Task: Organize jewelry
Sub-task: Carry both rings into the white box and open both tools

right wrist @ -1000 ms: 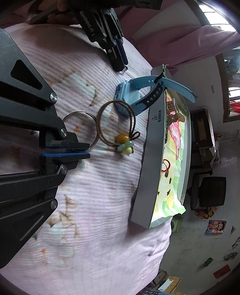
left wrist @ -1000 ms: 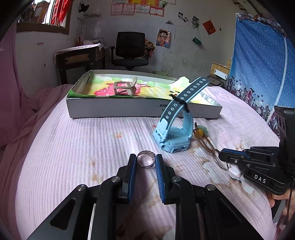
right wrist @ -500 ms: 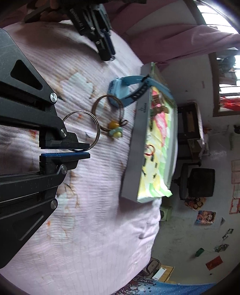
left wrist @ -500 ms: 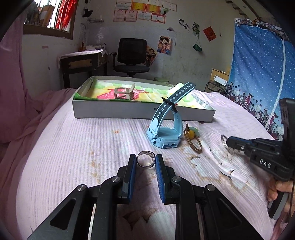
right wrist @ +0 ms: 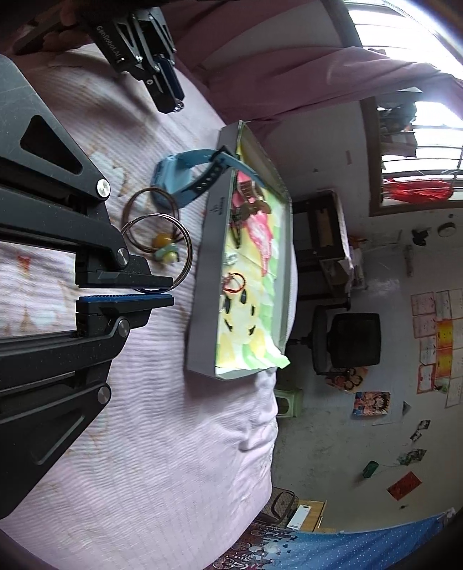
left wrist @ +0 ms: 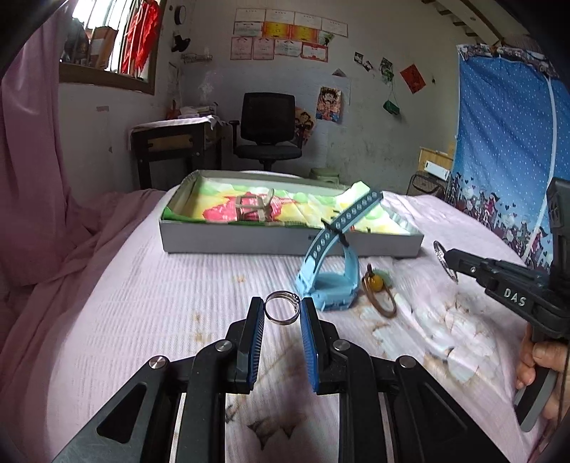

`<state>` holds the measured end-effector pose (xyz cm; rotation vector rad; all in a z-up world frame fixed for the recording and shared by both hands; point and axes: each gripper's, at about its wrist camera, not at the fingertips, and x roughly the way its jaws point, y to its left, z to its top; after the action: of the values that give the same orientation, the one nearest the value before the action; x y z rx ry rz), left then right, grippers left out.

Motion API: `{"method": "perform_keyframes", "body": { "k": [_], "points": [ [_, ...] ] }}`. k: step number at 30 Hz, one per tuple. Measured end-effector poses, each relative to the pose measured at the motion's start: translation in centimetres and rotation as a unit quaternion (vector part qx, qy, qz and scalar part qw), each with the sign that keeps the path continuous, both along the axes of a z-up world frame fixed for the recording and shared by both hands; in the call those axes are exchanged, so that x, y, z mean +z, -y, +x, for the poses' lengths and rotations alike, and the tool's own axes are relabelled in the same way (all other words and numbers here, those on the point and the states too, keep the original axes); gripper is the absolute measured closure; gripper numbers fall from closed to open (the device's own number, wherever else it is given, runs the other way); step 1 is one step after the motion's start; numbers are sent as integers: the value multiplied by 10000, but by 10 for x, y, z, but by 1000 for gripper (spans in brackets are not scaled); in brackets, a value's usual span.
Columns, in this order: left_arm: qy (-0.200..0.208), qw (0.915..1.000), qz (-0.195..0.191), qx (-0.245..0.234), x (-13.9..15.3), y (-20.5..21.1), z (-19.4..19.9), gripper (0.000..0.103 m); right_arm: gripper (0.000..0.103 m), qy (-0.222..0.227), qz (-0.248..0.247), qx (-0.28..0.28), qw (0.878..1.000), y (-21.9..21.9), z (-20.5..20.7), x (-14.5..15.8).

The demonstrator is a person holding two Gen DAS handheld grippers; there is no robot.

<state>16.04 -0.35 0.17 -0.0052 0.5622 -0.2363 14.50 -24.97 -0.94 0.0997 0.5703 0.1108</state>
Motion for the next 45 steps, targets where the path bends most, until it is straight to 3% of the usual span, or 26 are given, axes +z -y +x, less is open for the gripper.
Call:
{"method": "perform_keyframes", "body": {
  "k": [8, 15, 23, 32, 45],
  "points": [
    [280, 9992, -264, 73, 28, -4, 21, 83, 100, 308, 303, -115, 9990, 4, 23, 14],
    [231, 9992, -314, 107, 40, -4, 73, 83, 100, 531, 400, -183, 9976, -3, 55, 25],
    [-328, 9984, -427, 196, 26, -1, 132, 83, 100, 229, 387, -357, 9983, -14, 105, 5],
    [-887, 9953, -278, 256, 5, 1, 156, 83, 100, -145, 114, -569, 9982, -17, 138, -19],
    [-998, 9946, -65, 278, 2, 7, 159, 83, 100, -393, 81, -379, 9985, -22, 147, -28]
  ]
}}
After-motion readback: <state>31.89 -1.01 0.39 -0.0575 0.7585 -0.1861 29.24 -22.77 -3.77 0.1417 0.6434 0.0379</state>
